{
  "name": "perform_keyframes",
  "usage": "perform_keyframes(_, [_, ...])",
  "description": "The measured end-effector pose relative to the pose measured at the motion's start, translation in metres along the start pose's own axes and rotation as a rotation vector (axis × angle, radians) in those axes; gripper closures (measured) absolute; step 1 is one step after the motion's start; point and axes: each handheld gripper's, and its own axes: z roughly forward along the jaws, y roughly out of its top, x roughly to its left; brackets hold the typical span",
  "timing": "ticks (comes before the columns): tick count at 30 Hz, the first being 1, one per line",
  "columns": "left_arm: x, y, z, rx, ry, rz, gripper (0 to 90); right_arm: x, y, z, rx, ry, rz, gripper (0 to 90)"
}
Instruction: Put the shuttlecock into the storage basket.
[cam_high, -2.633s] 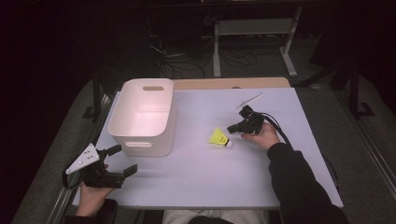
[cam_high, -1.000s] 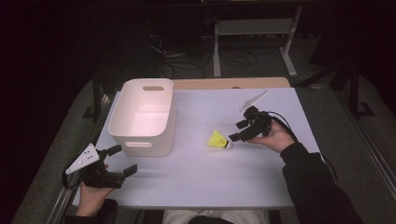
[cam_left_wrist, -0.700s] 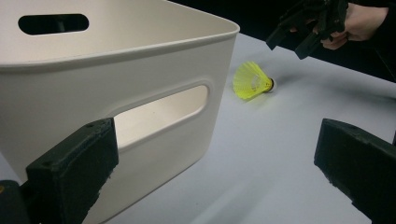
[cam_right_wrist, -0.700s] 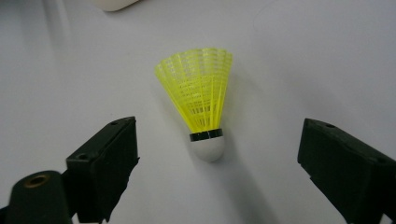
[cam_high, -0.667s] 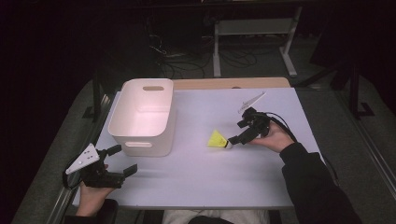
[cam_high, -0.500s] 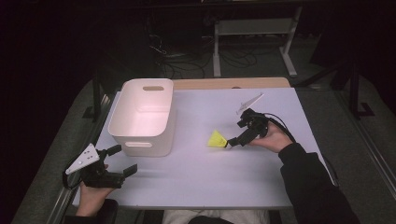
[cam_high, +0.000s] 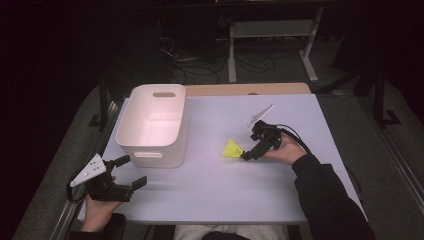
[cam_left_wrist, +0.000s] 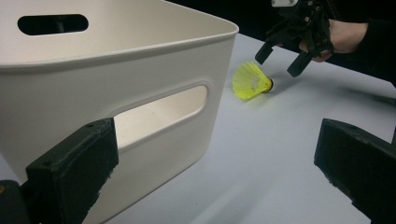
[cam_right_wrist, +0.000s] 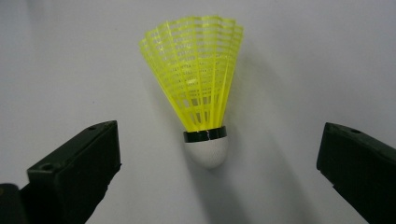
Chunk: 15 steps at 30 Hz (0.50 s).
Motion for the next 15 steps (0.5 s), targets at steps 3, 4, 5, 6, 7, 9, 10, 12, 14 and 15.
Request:
perform_keyframes(3, [0.0, 0.0, 0.0001, 0.0, 0.0, 0.0, 0.0, -0.001, -0.0008, 0.0015, -0.001, 0.001, 0.0, 0.0])
perform_keyframes(4, [0.0, 0.0, 0.0001, 0.0, 0.0, 0.0, 0.0, -0.0016, -0.0011, 0.0021, 0.0, 0.001, -0.002, 0.0])
perform_keyframes(5, [0.0, 0.0, 0.0002, 0.0, 0.0, 0.0, 0.0, -0.0018, -0.0015, 0.0028, 0.002, 0.002, -0.001, 0.0])
perform_keyframes(6, [0.0, 0.0, 0.0001, 0.0, 0.0, 0.001, 0.0, -0.0024, -0.0019, 0.0035, 0.004, 0.002, -0.004, 0.0])
perform_keyframes(7, [0.0, 0.0, 0.0001, 0.0, 0.0, 0.0, 0.0, -0.0029, -0.0023, 0.0042, 0.009, 0.006, -0.002, 0.0])
perform_keyframes(9, [0.0, 0.0, 0.0001, 0.0, 0.0, 0.0, 0.0, -0.0036, -0.0031, 0.006, 0.013, 0.008, -0.008, 0.0])
perform_keyframes(10, [0.0, 0.0, 0.0001, 0.0, 0.0, 0.001, 0.0, -0.0036, -0.0034, 0.0066, 0.014, 0.008, -0.011, 0.0])
perform_keyframes(12, [0.0, 0.0, 0.0001, 0.0, 0.0, 0.001, 0.0, -0.0038, -0.0041, 0.0071, 0.01, 0.02, -0.016, 3.5])
perform_keyframes(14, [0.0, 0.0, 0.0001, 0.0, 0.0, 0.001, 0.0, -0.0041, -0.0044, 0.0075, 0.002, 0.022, -0.026, 5.2])
perform_keyframes(15, [0.0, 0.0, 0.0001, 0.0, 0.0, 0.001, 0.0, -0.0044, -0.0046, 0.0078, 0.002, 0.022, -0.033, 6.8])
